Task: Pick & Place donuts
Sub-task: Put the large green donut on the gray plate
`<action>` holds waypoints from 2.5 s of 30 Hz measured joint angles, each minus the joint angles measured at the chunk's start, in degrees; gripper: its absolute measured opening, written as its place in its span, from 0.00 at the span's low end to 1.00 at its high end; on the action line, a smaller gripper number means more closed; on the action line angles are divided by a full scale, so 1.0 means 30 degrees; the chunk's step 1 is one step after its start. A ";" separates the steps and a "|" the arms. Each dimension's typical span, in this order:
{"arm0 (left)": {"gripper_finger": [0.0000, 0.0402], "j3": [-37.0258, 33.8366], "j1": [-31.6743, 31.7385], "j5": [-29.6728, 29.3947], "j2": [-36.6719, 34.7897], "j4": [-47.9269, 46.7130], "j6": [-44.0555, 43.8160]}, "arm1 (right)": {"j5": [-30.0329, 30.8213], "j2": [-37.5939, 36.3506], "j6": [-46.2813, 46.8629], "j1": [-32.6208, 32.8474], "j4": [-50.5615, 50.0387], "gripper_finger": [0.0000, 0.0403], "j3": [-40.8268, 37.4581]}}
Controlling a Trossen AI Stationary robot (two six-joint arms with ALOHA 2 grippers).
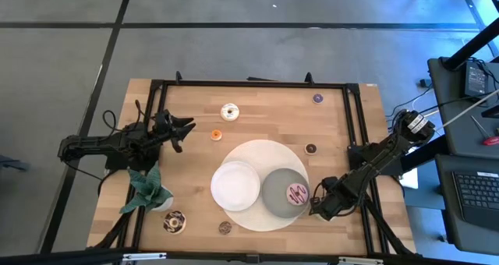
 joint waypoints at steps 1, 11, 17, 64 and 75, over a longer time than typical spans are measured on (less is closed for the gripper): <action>0.32 0.0001 -0.0001 0.0000 -0.0004 0.0000 0.0000 | -0.0053 -0.0025 -0.0101 0.0007 -0.0194 0.21 0.0137; 0.32 0.0006 -0.0004 -0.0015 -0.0004 -0.0003 0.0000 | 0.1528 -0.0299 -0.0661 -0.0141 -0.4242 0.17 0.4371; 0.32 0.0000 0.0000 -0.0171 -0.0002 0.0000 0.0000 | 0.4256 -0.0299 -0.2585 -0.1547 -0.5206 0.18 0.6533; 0.32 0.0005 -0.0007 0.0007 0.0000 0.0000 -0.0007 | 0.3350 0.5362 -1.4416 -0.8065 0.2903 0.18 0.7292; 0.32 0.0003 -0.0007 0.0010 -0.0005 0.0000 -0.0007 | 0.3357 0.5362 -1.4433 -0.8065 0.2571 0.31 0.7292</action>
